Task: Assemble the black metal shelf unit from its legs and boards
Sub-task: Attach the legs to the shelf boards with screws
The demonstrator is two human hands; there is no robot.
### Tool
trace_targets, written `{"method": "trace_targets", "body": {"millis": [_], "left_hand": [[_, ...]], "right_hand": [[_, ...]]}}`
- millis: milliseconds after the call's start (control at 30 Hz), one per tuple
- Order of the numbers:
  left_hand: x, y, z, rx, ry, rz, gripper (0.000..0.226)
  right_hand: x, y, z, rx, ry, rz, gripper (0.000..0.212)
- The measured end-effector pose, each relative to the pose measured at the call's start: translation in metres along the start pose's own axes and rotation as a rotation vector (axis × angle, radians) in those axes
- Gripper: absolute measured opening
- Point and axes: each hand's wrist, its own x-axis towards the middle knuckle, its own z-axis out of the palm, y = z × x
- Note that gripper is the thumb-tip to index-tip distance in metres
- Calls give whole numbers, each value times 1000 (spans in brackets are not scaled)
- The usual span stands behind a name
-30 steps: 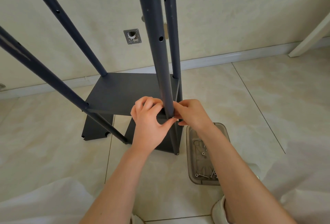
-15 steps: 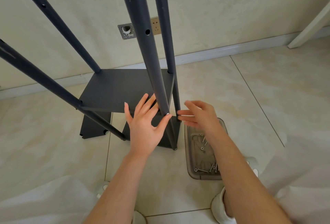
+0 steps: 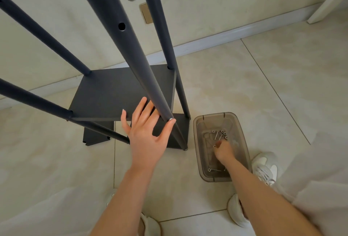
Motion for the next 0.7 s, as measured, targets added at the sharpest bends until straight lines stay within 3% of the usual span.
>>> {"method": "trace_targets", "body": {"millis": [200,333,467,533,700], "left_hand": [[1,-2,2,14,5,11,42],[0,-1,0,6,-9,5,42],[1,2,-2,16,-37,-20,45],[2,4,-3,10,-45,-25,46],[3,5,-7,-15,-67,-41,45]], "right_hand": [[9,-7,15,38,65,3,26],[14,4,17,-143,44,-99,31],[9,5,23,-267,122,-110,17],[5,4,26,-395,153,-156,22],[5,-8,28,-325,131,-146,19]]}}
